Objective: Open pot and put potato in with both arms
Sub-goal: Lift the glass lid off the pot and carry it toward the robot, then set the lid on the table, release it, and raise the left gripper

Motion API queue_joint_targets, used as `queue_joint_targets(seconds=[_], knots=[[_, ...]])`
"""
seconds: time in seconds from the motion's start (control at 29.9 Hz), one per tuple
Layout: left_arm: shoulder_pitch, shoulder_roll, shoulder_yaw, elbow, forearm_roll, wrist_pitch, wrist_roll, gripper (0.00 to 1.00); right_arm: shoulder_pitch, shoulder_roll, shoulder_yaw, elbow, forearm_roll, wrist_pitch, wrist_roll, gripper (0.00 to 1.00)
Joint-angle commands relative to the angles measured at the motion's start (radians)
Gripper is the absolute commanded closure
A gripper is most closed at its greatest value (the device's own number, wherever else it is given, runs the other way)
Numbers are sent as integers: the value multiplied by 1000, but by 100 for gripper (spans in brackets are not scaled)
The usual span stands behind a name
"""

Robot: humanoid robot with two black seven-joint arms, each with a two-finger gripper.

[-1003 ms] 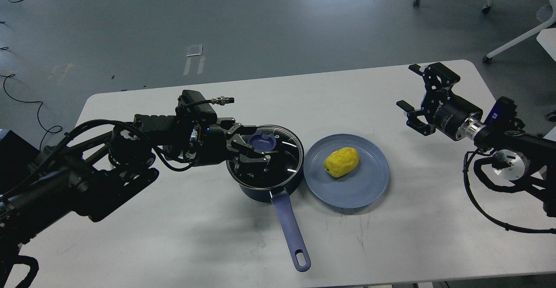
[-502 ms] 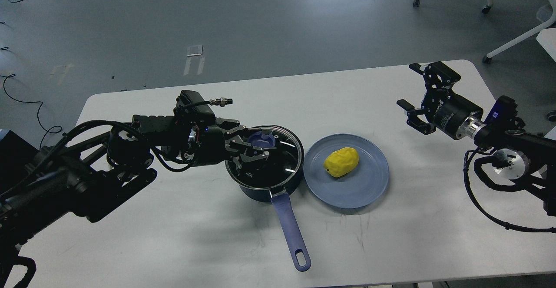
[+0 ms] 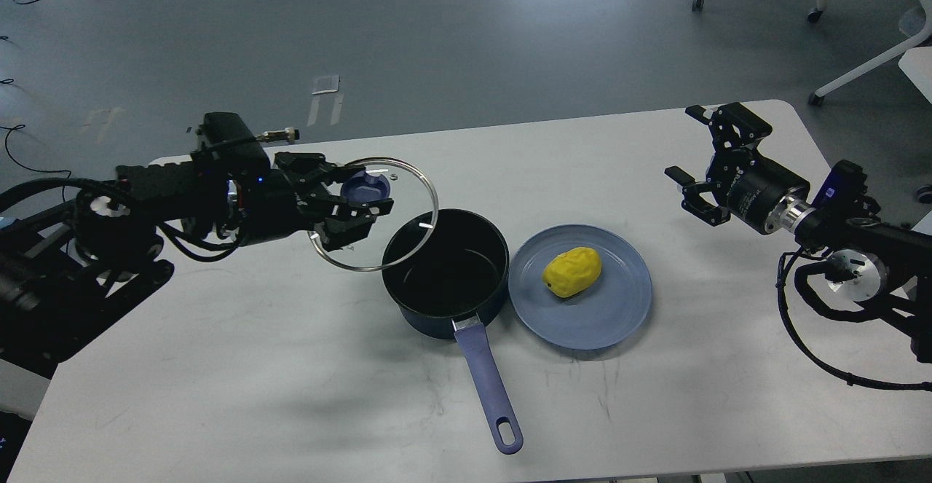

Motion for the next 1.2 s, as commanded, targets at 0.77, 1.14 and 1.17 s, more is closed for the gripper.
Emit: queue_joint_targets(seconds=[0.77,1.14,1.17], knots=[[358,0,45,337,-140,332,-1,46,0,2,-33,-1,-1,-2,0,0],[375,-22,44,349,-154,332,-1,3,1,0,-33,-1,-1,-2,0,0],[373,-22,44,348,-165,332,-1,2,1,0,-33,-1,-1,-2,0,0]])
